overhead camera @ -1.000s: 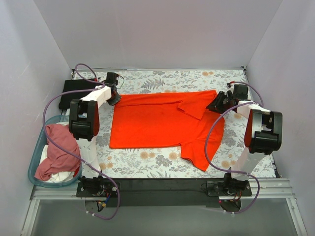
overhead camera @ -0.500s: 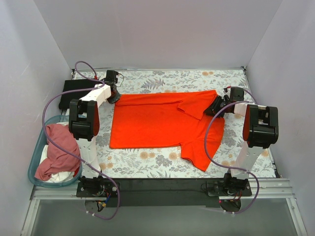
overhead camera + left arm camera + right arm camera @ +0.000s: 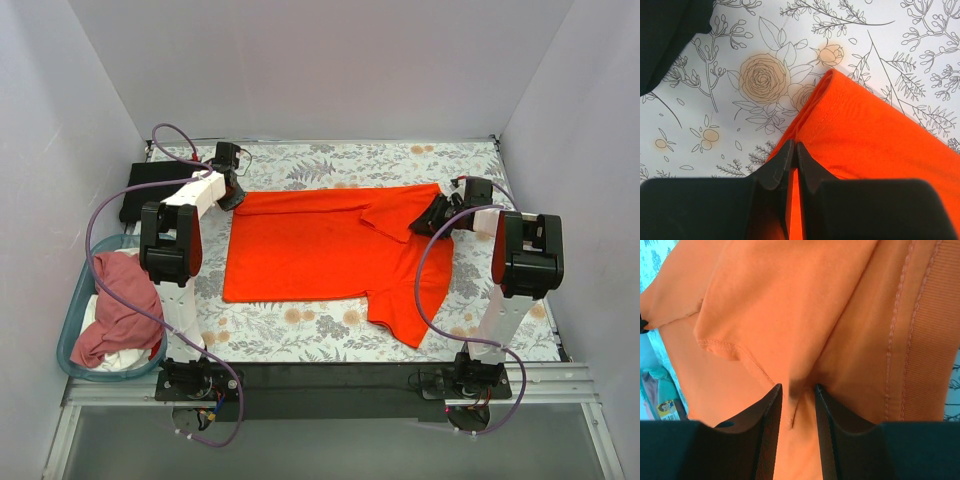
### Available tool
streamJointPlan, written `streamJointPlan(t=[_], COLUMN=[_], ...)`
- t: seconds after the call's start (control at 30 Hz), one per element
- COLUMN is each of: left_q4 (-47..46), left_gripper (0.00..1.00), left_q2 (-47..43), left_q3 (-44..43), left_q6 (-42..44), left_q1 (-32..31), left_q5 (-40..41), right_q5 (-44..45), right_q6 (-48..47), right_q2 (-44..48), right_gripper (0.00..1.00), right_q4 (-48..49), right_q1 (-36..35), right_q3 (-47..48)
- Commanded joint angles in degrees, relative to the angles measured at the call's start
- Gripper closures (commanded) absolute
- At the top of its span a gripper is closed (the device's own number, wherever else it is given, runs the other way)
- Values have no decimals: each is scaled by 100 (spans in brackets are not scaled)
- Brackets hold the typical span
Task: Fold and stack the t-shirts
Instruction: Fold the tshirt
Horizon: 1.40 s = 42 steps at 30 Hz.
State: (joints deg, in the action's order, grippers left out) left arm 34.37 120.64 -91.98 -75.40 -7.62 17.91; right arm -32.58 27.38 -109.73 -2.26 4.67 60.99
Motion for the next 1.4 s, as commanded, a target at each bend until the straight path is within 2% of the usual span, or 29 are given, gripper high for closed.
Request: streamJointPlan(t=[0.0,0.73,0.87,1.0,1.07,1.23,1.37], left_q4=[43,61,70,105,105,131,131], left_gripper=[96,96,96,96,96,96,96], left_q2=[-287,-243,-251,-251,-260,-243,-260], left_q3=[-171,-206,-232,-267,-285,-320,-329], left_q6=[51,69,78,86,95,104,104], left_q1=[-3,-3,-3,-3,-3,-3,-3], left_q5=[19,-16,2,37,46,28,28], right_q5=[-108,-135,-73,-47,-12,-99,-152], right_q6=[40,145,154,145,154,180,224], right_q2=[-84,224,189,233,268,251,242], right_gripper=[60,63,69,83,83,72,71], right_q4=[59,42,33,24,24,6,6], right_q1=[-97,-115,-124,-115,-115,-115,-124], right_q3=[141,387,352,326,317,422,484])
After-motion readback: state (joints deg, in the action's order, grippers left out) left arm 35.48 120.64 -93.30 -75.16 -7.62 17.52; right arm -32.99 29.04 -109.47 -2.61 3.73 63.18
